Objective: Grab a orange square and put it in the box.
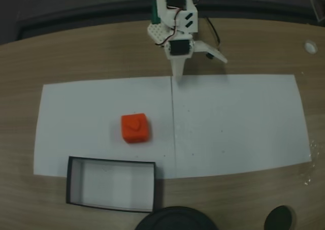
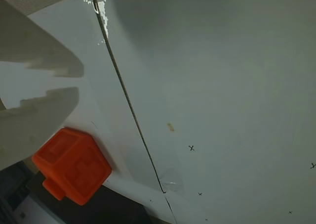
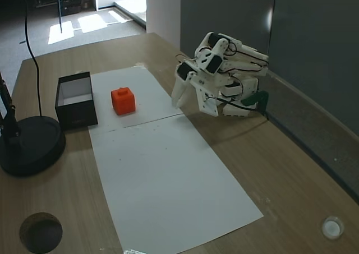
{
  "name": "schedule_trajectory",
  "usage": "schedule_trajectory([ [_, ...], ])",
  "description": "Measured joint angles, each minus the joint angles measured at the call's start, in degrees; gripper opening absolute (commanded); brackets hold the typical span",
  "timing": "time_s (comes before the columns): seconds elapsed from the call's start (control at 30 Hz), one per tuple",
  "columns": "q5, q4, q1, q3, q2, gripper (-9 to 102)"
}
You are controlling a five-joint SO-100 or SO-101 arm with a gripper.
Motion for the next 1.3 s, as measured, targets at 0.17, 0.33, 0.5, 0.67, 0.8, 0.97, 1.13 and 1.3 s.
schedule_trajectory([
  [0.17, 0.0, 0.0, 0.0, 0.0, 0.0, 0],
  [0.33, 0.0, 0.0, 0.0, 0.0, 0.0, 0],
  [0.5, 0.0, 0.0, 0.0, 0.0, 0.0, 0],
  [0.67, 0.0, 0.0, 0.0, 0.0, 0.0, 0],
  [0.8, 0.0, 0.0, 0.0, 0.0, 0.0, 0],
  [0.97, 0.0, 0.0, 0.0, 0.0, 0.0, 0],
  [1.13, 0.0, 0.0, 0.0, 0.0, 0.0, 0],
  [1.3, -0.1, -4.2, 0.3, 0.1, -0.1, 7],
])
